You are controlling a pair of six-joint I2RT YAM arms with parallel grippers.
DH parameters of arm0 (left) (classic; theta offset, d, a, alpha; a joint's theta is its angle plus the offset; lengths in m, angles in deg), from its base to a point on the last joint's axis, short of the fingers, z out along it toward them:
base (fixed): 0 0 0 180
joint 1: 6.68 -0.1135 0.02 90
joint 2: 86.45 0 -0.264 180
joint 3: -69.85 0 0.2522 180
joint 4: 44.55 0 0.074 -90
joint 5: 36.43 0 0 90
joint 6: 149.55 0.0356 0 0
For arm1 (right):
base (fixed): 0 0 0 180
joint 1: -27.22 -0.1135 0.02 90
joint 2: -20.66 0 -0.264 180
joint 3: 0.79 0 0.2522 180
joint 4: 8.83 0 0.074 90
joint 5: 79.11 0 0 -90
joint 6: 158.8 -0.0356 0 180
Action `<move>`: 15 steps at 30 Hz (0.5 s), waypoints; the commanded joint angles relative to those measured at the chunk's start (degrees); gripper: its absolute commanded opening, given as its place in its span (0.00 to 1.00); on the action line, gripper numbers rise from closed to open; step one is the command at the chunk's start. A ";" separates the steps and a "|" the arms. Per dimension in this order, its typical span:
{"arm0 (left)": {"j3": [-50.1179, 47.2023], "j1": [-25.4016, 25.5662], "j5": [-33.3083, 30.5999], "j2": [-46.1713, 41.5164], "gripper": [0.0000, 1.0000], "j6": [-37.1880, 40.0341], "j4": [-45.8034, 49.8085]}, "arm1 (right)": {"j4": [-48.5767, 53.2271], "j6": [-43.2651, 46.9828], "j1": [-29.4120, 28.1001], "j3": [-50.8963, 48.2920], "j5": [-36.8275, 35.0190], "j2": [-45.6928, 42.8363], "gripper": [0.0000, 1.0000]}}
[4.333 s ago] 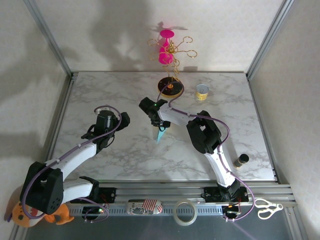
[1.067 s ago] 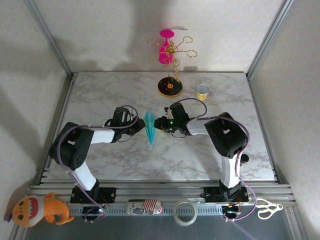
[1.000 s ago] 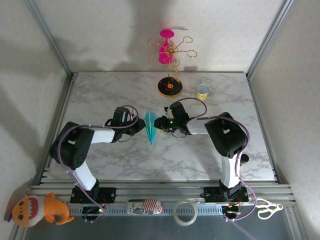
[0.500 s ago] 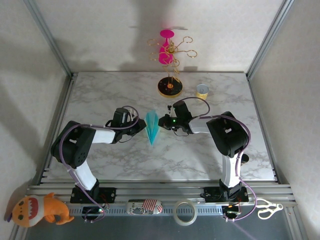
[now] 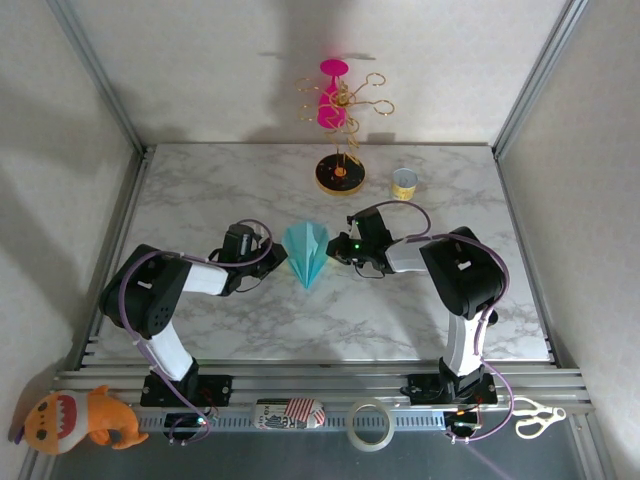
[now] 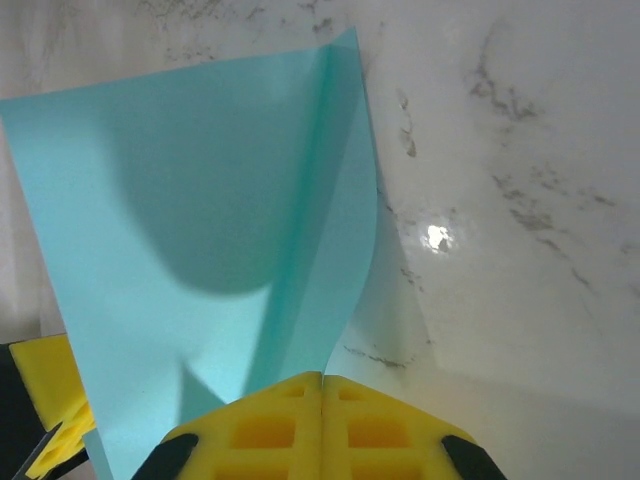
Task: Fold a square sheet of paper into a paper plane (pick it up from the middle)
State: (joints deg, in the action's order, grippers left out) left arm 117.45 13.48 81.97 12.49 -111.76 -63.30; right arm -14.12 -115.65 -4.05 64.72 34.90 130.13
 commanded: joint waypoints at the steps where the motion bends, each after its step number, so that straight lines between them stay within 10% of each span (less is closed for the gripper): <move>1: -0.73 -0.37 -1.76 -0.78 0.00 -0.63 -1.55 | -1.20 -1.13 0.24 -1.38 -0.98 -1.72 0.02; 15: 4.57 -0.47 -2.21 -6.92 0.33 6.72 18.29 | 1.00 3.48 0.15 2.84 4.51 0.65 0.04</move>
State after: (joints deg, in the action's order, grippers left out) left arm 120.19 13.46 80.73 9.39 -108.33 -52.52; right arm -14.21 -114.38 -4.05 65.70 37.76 130.15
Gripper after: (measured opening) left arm 0.317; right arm 0.062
